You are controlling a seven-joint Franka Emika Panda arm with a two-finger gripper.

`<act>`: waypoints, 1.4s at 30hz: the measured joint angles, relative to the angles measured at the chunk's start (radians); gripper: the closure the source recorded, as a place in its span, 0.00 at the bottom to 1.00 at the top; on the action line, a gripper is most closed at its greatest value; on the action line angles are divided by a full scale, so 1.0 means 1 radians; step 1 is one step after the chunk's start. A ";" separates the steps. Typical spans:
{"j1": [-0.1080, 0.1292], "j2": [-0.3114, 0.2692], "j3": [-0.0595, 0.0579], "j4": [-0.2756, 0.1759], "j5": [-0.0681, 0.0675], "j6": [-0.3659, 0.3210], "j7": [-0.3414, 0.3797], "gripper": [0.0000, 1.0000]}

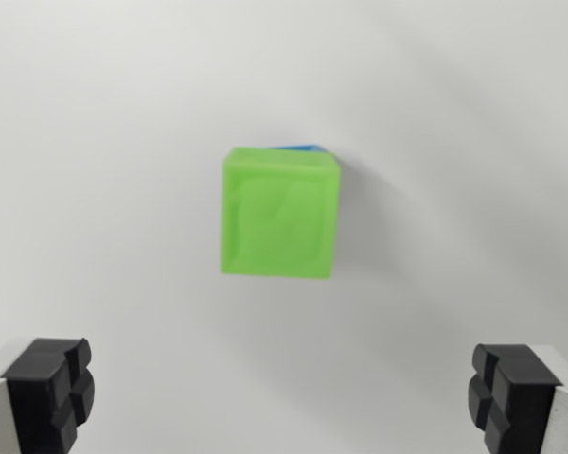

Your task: Stack cube

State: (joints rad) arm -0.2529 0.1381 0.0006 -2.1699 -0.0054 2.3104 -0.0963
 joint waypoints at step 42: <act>0.000 -0.141 0.000 0.181 0.000 -0.322 -0.001 0.00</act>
State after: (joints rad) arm -0.2529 -0.0033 0.0006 -1.9891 -0.0054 1.9889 -0.0978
